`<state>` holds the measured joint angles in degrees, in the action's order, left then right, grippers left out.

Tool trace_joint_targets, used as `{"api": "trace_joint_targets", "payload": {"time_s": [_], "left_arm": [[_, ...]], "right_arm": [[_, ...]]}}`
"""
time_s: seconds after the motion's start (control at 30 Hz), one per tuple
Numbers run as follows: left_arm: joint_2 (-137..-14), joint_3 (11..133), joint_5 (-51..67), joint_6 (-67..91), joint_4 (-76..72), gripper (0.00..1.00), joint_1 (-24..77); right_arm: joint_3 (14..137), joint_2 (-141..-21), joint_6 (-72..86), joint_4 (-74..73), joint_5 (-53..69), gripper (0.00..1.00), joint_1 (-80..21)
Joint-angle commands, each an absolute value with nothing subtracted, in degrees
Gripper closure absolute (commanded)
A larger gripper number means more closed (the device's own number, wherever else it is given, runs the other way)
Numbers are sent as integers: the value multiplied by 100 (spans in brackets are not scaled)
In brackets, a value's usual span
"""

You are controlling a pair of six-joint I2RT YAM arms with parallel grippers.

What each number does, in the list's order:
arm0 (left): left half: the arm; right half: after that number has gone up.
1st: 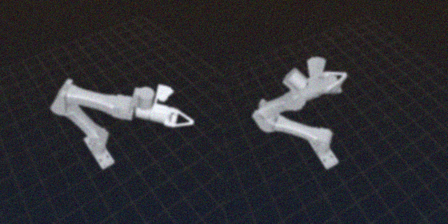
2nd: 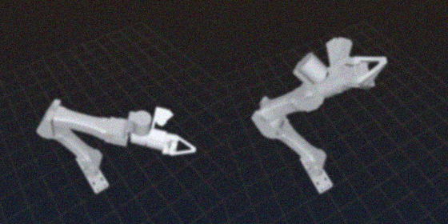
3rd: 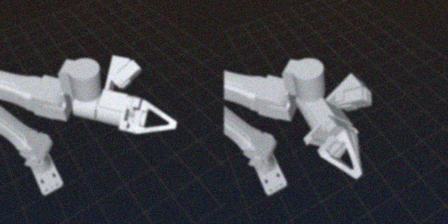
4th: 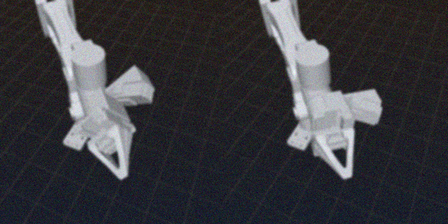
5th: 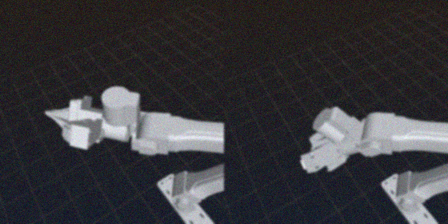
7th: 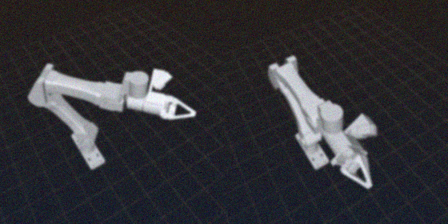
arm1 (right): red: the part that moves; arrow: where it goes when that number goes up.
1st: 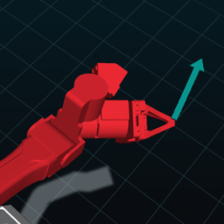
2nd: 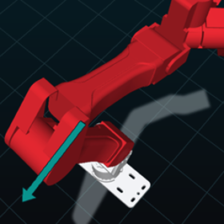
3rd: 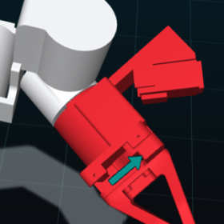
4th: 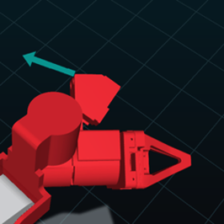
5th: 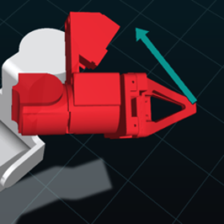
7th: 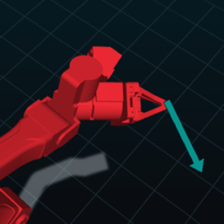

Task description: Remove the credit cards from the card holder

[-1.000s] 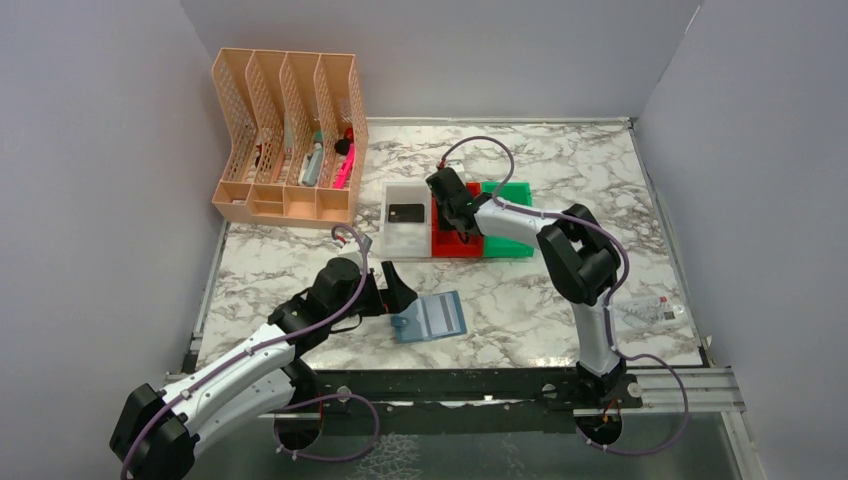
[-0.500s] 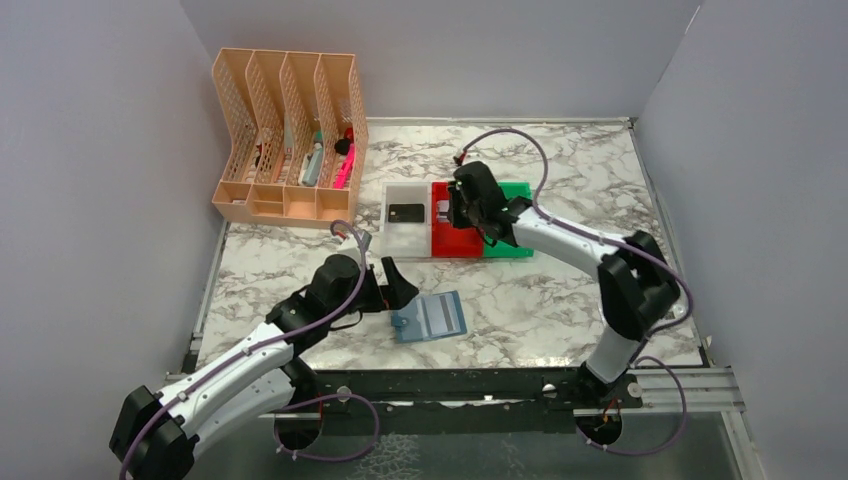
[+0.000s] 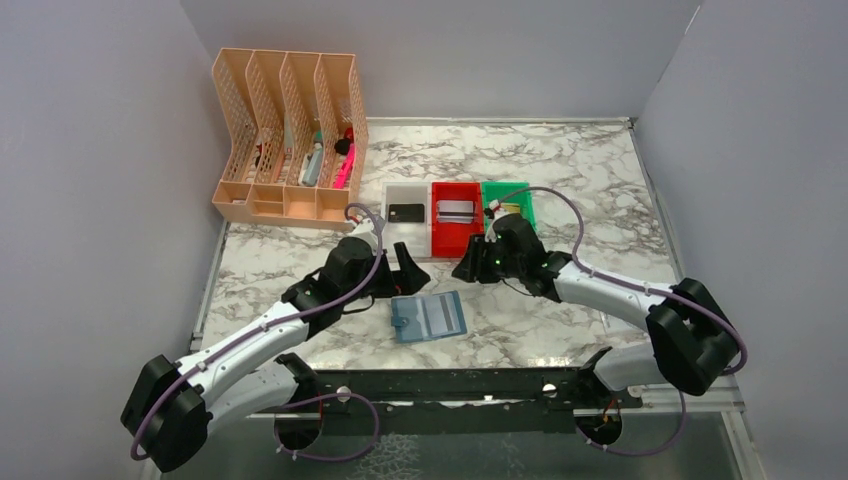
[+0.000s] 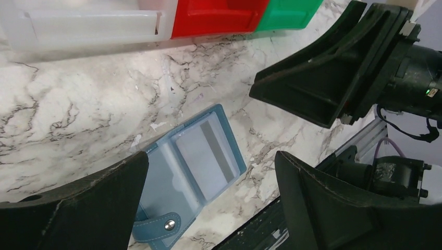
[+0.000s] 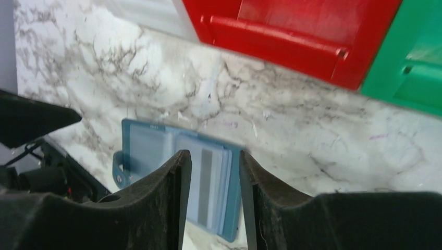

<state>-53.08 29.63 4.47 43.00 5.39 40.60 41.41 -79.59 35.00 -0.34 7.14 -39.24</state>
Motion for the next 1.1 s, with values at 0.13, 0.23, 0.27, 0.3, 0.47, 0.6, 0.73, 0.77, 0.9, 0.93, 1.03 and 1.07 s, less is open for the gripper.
{"api": "trace_joint_targets", "payload": {"time_s": [0.13,0.23,0.27,0.3,0.47,0.6,0.73,0.77,0.9,0.93,1.03,1.07], "left_arm": [[-5846,3229,1175,4259,92,7,4043],[-5975,3289,1271,4210,63,7,4045],[-6019,3309,1278,4190,67,8,4043],[-6053,3339,1278,4178,71,8,4043],[-6094,3319,1340,4205,90,8,4050],[-6159,3252,1507,4174,73,9,4049],[-6302,3241,1712,4147,83,11,4074],[-6322,3231,1717,4155,80,12,4094],[-6351,3177,1735,4147,62,14,4183],[-6373,3193,1780,4126,96,14,4186],[-6477,3222,1848,4100,131,15,4191],[-6556,3244,1879,4084,119,16,4200]], "right_arm": [[3368,-7533,3880,842,2163,55,-3894],[3023,-7517,4071,1222,2513,55,-3894],[2916,-7496,4122,1328,2626,55,-3895],[2831,-7479,4143,1411,2696,55,-3901],[2547,-7339,4103,1380,2760,55,-3902],[2613,-7319,3874,1051,2830,55,-3902],[2688,-7337,3711,745,2741,55,-3905],[2694,-7350,3709,702,2676,56,-3906],[2851,-7495,3683,542,2574,57,-3909],[2905,-7526,3694,488,2575,57,-3909],[2849,-7522,3812,575,2533,57,-3903],[2791,-7503,3864,665,2536,57,-3906]]}}
